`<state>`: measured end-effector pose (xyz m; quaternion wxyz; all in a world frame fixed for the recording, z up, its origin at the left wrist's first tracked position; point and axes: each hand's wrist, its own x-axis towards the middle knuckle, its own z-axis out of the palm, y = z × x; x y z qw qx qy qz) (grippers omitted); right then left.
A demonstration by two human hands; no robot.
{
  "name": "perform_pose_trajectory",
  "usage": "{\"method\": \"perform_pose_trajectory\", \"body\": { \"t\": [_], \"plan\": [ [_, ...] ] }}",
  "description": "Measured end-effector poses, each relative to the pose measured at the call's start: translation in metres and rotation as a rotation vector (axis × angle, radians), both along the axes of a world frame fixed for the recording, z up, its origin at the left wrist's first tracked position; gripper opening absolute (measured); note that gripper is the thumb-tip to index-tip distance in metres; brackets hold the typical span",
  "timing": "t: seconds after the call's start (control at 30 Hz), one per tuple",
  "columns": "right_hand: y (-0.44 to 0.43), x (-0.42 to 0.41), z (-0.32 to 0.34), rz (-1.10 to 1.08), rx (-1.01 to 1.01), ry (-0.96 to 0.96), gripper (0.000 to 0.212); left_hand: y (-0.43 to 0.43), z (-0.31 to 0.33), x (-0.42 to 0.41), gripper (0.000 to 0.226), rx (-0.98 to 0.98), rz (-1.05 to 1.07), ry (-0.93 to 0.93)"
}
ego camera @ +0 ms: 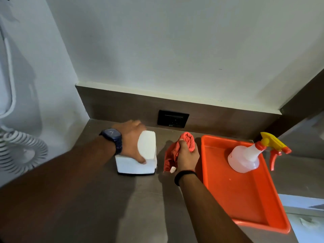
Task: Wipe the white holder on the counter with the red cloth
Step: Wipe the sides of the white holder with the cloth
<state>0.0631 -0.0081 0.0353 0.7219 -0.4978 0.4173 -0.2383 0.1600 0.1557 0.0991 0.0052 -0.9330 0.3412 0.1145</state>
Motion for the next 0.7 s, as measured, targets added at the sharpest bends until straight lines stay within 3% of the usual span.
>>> {"method": "perform_pose_trajectory", "body": {
  "t": [0.1, 0.17, 0.23, 0.33, 0.43, 0.7],
  "plan": [
    [-0.002, -0.006, 0.000, 0.003, 0.010, -0.008, 0.026, -0.002, -0.008, -0.012, 0.113, -0.097, 0.437, -0.018],
    [-0.002, -0.013, -0.002, 0.012, 0.009, -0.005, 0.036, 0.008, -0.006, -0.014, 0.113, -0.192, 0.514, 0.007],
    [0.003, -0.021, -0.006, 0.020, -0.003, -0.008, 0.036, 0.024, -0.003, -0.011, 0.134, -0.140, 0.446, -0.003],
    [0.019, -0.033, -0.018, 0.038, 0.030, -0.013, 0.035, 0.034, -0.002, 0.001, 0.162, 0.145, 0.027, 0.017],
    [0.043, -0.040, -0.027, 0.121, 0.085, -0.024, 0.022, 0.030, -0.010, 0.011, 0.162, 0.236, -0.161, 0.096],
    [0.080, -0.025, -0.029, 0.347, 0.090, -0.033, 0.016, 0.030, -0.037, 0.010, 0.145, 0.017, -0.178, -0.041]
  ]
}}
